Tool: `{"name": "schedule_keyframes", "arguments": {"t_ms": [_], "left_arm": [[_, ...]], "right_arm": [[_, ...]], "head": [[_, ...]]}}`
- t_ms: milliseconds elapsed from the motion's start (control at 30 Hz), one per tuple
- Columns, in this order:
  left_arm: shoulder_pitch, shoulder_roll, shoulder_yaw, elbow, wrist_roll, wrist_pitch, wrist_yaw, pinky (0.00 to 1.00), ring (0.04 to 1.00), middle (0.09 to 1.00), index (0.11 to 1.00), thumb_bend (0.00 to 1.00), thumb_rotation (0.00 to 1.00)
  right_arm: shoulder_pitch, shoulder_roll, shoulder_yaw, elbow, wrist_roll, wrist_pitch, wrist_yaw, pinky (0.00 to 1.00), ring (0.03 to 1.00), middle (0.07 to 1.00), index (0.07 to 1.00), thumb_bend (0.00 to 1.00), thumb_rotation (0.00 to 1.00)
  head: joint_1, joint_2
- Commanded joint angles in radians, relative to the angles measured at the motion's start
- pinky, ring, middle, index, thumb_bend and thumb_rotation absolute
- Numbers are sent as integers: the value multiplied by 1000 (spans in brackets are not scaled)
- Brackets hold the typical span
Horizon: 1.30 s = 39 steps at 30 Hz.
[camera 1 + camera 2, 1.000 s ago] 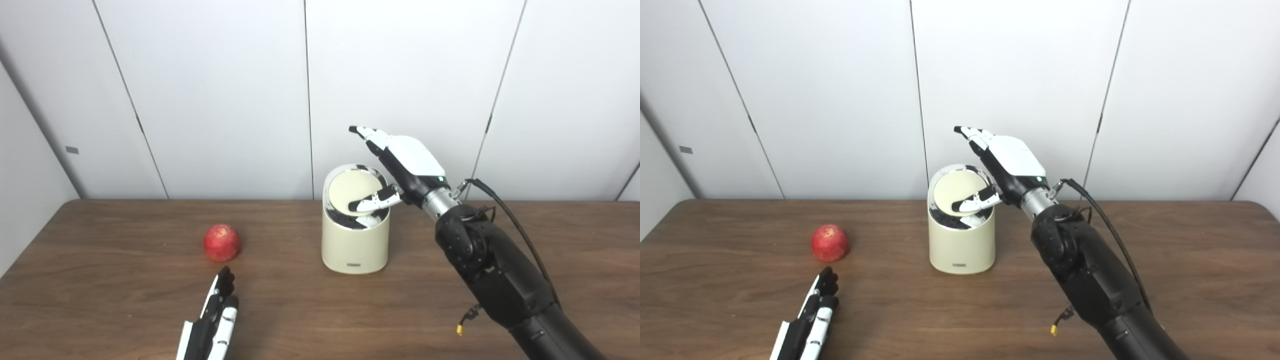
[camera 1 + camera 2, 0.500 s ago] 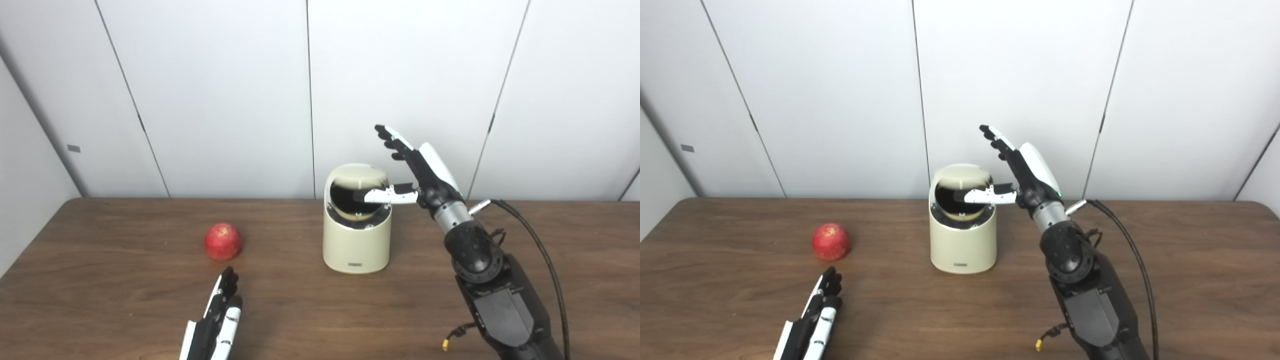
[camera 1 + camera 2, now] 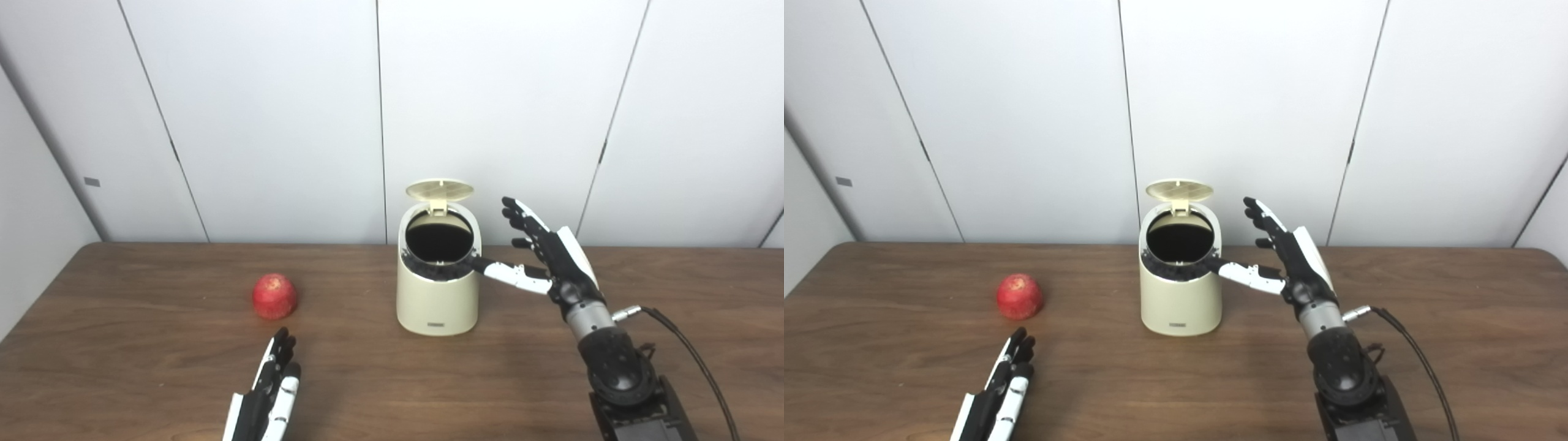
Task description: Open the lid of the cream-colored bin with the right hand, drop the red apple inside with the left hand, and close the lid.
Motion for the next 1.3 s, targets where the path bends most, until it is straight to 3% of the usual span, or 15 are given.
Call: {"name": "schedule_keyframes", "arguments": {"t_ms": [0,133,267,367,467,633,833,967,1267], "left_arm": [[14,-5,-6,0,-3,0,-4,1000,1000,974,1000,379,702],[10,6,-3,5,-1,-4,-7,1000,1000,973,1000,385,724],[8,14,3,7,-11,-5,-10,1000,1000,974,1000,382,730],[6,24,7,9,-19,-14,-19,1000,1000,976,1000,379,731],[3,31,13,13,-40,-23,-27,1000,1000,980,1000,367,728],[1,38,21,6,-54,-17,-29,1000,1000,980,1000,346,723],[-2,46,29,-3,-62,-1,-31,1000,1000,982,1000,348,716],[-2,45,33,-10,-59,6,-29,1000,1000,980,1000,346,712],[0,38,30,-34,-48,34,-25,1000,1000,976,1000,403,704]], "right_arm": [[-10,-16,-19,-55,17,-17,-5,821,900,899,911,729,501],[54,-30,-41,-109,45,11,9,834,895,906,920,712,580],[138,-41,-65,-172,96,25,30,863,910,922,930,629,729],[192,-27,-94,-208,168,29,44,875,912,926,931,610,781],[240,-17,-125,-241,269,35,69,948,940,956,955,566,819],[333,-19,-169,-273,412,43,109,993,993,992,992,623,926],[404,-16,-205,-258,535,-20,143,1000,1000,1000,1000,565,995],[453,3,-216,-273,577,-44,137,1000,1000,1000,1000,588,1000],[513,18,-222,-300,592,-77,124,1000,1000,1000,1000,613,1000]], "head": [[-4,2],[-18,6],[-36,11],[-58,18],[-76,21],[-90,29],[-99,39],[-101,42],[-4,85]]}}
